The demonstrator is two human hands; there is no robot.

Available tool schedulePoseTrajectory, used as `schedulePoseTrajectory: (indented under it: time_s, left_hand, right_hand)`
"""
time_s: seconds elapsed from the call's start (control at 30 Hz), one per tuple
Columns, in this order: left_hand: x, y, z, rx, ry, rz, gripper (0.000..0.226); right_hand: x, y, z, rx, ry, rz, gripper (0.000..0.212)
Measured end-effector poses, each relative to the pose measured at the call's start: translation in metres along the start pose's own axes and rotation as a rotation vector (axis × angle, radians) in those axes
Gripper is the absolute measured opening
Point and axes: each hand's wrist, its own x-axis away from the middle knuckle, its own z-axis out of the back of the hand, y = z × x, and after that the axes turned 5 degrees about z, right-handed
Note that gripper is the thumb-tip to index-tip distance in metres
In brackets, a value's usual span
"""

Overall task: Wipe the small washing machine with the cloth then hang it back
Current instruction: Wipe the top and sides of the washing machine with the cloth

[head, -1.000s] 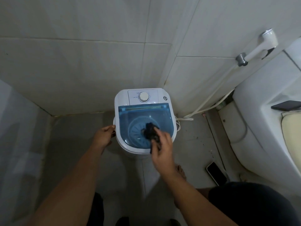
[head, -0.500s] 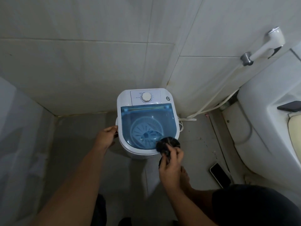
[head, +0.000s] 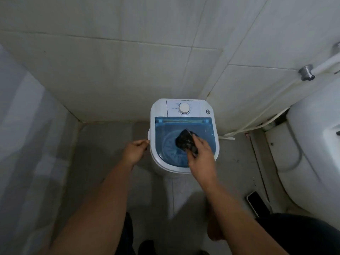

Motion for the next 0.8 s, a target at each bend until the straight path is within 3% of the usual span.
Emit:
schedulePoseTrajectory:
  time_s: [0.1, 0.23, 0.43, 0.5, 0.57, 0.63, 0.7, 0.8]
  left_hand:
    - [0.001, 0.003, -0.002, 0.032, -0.019, -0.004, 0.028]
    - [-0.004, 0.001, 0.000, 0.027, -0.041, 0.004, 0.030]
    - [-0.008, 0.001, 0.000, -0.022, -0.065, -0.011, 0.037]
    - [-0.008, 0.002, -0.002, -0.030, -0.035, -0.018, 0.036]
    - [-0.007, 0.002, -0.005, -0.045, 0.000, -0.027, 0.035]
    - [-0.007, 0.003, -0.007, -0.074, 0.012, -0.035, 0.034]
    - [-0.007, 0.005, -0.008, -0.101, 0.025, -0.040, 0.035]
    - [-0.008, 0.007, -0.010, -0.096, 0.058, -0.022, 0.034]
  right_hand:
    - [-0.001, 0.020, 0.000, 0.180, -0.027, 0.049, 0.058]
    - [0.040, 0.008, -0.027, 0.344, -0.119, 0.352, 0.057]
    - [0.035, 0.020, 0.004, 0.284, -0.243, 0.572, 0.053]
    - [0.034, 0.035, 0.023, 0.156, -0.064, 0.347, 0.052]
    - [0.032, 0.052, 0.040, -0.090, 0.250, -0.102, 0.047]
    - [0.029, 0.067, 0.043, -0.304, 0.414, -0.508, 0.034]
    - [0.033, 0.068, 0.027, -0.426, 0.416, -0.681, 0.024]
    - [0.050, 0.049, -0.004, -0.587, 0.482, -0.839, 0.026]
